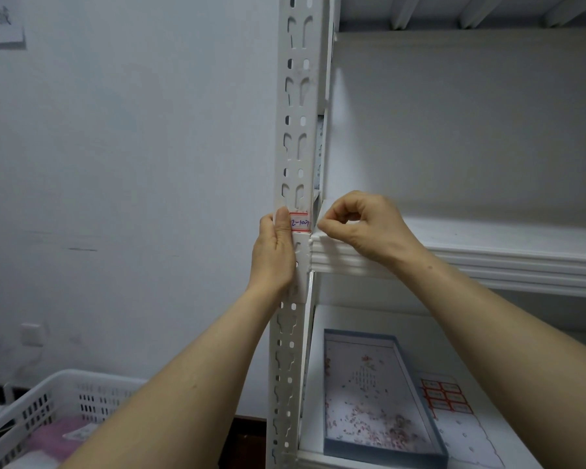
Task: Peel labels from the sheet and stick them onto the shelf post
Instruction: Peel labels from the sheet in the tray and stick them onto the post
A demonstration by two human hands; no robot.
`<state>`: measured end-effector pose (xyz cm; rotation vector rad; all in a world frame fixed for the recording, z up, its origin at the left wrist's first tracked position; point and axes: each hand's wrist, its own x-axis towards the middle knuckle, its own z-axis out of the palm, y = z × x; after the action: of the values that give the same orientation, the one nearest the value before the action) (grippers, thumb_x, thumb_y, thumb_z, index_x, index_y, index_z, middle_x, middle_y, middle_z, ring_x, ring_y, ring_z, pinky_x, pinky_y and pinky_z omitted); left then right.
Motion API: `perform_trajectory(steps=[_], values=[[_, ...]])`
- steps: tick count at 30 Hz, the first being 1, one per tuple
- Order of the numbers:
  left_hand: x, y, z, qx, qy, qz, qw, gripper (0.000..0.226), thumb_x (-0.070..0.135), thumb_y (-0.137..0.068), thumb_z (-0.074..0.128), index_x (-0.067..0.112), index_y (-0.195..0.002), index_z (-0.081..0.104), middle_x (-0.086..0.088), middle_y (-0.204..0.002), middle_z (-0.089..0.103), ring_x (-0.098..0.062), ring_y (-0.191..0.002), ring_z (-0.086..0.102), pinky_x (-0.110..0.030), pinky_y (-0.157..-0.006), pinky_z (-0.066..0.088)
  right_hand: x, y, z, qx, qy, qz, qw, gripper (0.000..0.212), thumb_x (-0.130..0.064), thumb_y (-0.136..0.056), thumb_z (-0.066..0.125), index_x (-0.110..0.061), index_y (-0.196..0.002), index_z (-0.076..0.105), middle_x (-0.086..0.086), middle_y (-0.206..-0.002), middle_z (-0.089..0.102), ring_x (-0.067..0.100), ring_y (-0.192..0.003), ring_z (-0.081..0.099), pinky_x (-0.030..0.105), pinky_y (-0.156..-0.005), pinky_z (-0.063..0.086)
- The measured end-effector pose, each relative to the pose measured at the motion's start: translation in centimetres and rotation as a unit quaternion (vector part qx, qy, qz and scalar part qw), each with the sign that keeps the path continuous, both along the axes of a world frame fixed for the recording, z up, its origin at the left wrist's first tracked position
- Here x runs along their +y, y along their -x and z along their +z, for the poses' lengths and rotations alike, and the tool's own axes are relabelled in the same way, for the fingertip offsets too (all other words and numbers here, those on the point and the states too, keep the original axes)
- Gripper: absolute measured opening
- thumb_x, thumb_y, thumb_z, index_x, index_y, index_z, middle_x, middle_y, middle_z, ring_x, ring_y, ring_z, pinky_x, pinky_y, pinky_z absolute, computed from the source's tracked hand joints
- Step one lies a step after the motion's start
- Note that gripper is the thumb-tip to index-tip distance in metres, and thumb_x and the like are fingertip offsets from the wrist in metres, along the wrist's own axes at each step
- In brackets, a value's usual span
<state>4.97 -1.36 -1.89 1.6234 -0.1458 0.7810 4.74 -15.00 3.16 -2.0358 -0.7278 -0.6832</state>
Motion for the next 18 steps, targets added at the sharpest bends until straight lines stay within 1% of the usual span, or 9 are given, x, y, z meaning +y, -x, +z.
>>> perform_trajectory(steps=[3, 8, 11, 13, 14, 15, 16, 17, 18], values=[[0.0, 0.1, 0.0, -0.001, 0.0, -0.008, 1.0, 0.038, 0.045, -0.1, 0.021, 0.017, -0.111, 0.046, 0.013, -0.087, 0.054, 0.001, -0.081, 0.053, -0.008, -0.063, 0.04, 0.3, 0.2, 0.1, -0.006, 0.018, 0.009, 1.0, 0.018, -0.015, -0.076, 0.076, -0.02, -0.064, 0.064, -0.013, -0.066, 0.06, 0.003, -0.064, 0.053, 0.011, -0.061, 0.04], [0.1, -0.2, -0.2, -0.004, 0.003, -0.012, 1.0, 0.038, 0.047, -0.1, 0.021, 0.019, -0.109, 0.045, 0.011, -0.09, 0.057, -0.009, -0.089, 0.056, -0.026, -0.078, 0.043, 0.7, 0.2, -0.2, -0.016, 0.015, 0.011, 1.0, 0.005, -0.012, -0.077, 0.075, -0.015, -0.078, 0.071, -0.013, -0.069, 0.062, 0.01, -0.073, 0.059, 0.022, -0.073, 0.045], [0.2, -0.1, -0.2, 0.013, 0.007, -0.018, 1.0, 0.038, 0.049, -0.099, 0.022, 0.02, -0.109, 0.045, 0.011, -0.09, 0.057, -0.014, -0.093, 0.057, -0.027, -0.08, 0.043, 0.2, 0.7, -0.5, -0.026, -0.014, 0.021, 0.999, 0.01, -0.009, -0.079, 0.072, -0.018, -0.077, 0.07, -0.011, -0.073, 0.065, 0.012, -0.078, 0.062, 0.019, -0.074, 0.047], [0.1, 0.3, 0.1, 0.04, 0.01, -0.02, 0.999, 0.039, 0.049, -0.099, 0.022, 0.019, -0.11, 0.045, 0.009, -0.092, 0.056, -0.016, -0.096, 0.055, -0.026, -0.081, 0.039, -0.2, 1.0, -0.7, -0.019, -0.024, 0.027, 0.999, 0.011, -0.008, -0.081, 0.069, -0.019, -0.079, 0.07, -0.012, -0.075, 0.065, 0.006, -0.075, 0.061, 0.012, -0.071, 0.046], [-0.1, 0.4, 0.2, 0.054, 0.006, -0.009, 0.998, 0.041, 0.048, -0.099, 0.022, 0.017, -0.114, 0.046, 0.005, -0.099, 0.056, -0.019, -0.102, 0.054, -0.028, -0.083, 0.038, -0.4, 1.1, -0.8, -0.011, -0.033, 0.031, 0.999, 0.01, -0.008, -0.083, 0.068, -0.017, -0.081, 0.071, -0.013, -0.075, 0.065, 0.001, -0.072, 0.059, 0.007, -0.069, 0.044], [-0.4, 0.6, 0.1, 0.066, -0.011, 0.032, 0.997, 0.044, 0.047, -0.1, 0.024, 0.015, -0.122, 0.045, 0.0, -0.111, 0.053, -0.022, -0.111, 0.05, -0.03, -0.09, 0.037, -0.5, 1.3, -0.9, -0.001, -0.046, 0.039, 0.998, 0.009, -0.007, -0.083, 0.067, -0.015, -0.083, 0.072, -0.012, -0.074, 0.066, -0.002, -0.069, 0.058, 0.005, -0.068, 0.043], [-0.7, 0.8, -0.1, 0.071, -0.04, 0.105, 0.991, 0.046, 0.045, -0.1, 0.028, 0.014, -0.131, 0.043, -0.005, -0.125, 0.046, -0.024, -0.121, 0.042, -0.033, -0.098, 0.032, -0.6, 1.5, -0.9, 0.012, -0.062, 0.049, 0.997, 0.008, -0.007, -0.084, 0.066, -0.012, -0.085, 0.073, -0.01, -0.074, 0.066, -0.003, -0.068, 0.057, 0.006, -0.068, 0.043], [-1.1, 1.3, -0.4, 0.053, -0.066, 0.181, 0.98, 0.046, 0.041, -0.1, 0.034, 0.014, -0.137, 0.039, -0.007, -0.133, 0.038, -0.023, -0.127, 0.035, -0.032, -0.102, 0.026, -0.6, 1.7, -1.0, 0.025, -0.076, 0.059, 0.995, 0.008, -0.007, -0.085, 0.066, -0.011, -0.085, 0.073, -0.007, -0.074, 0.066, -0.001, -0.067, 0.056, 0.009, -0.068, 0.044], [-1.4, 1.9, -0.8, 0.004, -0.079, 0.224, 0.971, 0.046, 0.036, -0.099, 0.039, 0.014, -0.139, 0.038, -0.007, -0.135, 0.034, -0.021, -0.127, 0.032, -0.03, -0.103, 0.023, -0.7, 2.0, -1.0, 0.04, -0.087, 0.068, 0.993, 0.007, -0.008, -0.085, 0.065, -0.01, -0.085, 0.072, -0.005, -0.074, 0.066, 0.0, -0.066, 0.055, 0.012, -0.067, 0.044]])
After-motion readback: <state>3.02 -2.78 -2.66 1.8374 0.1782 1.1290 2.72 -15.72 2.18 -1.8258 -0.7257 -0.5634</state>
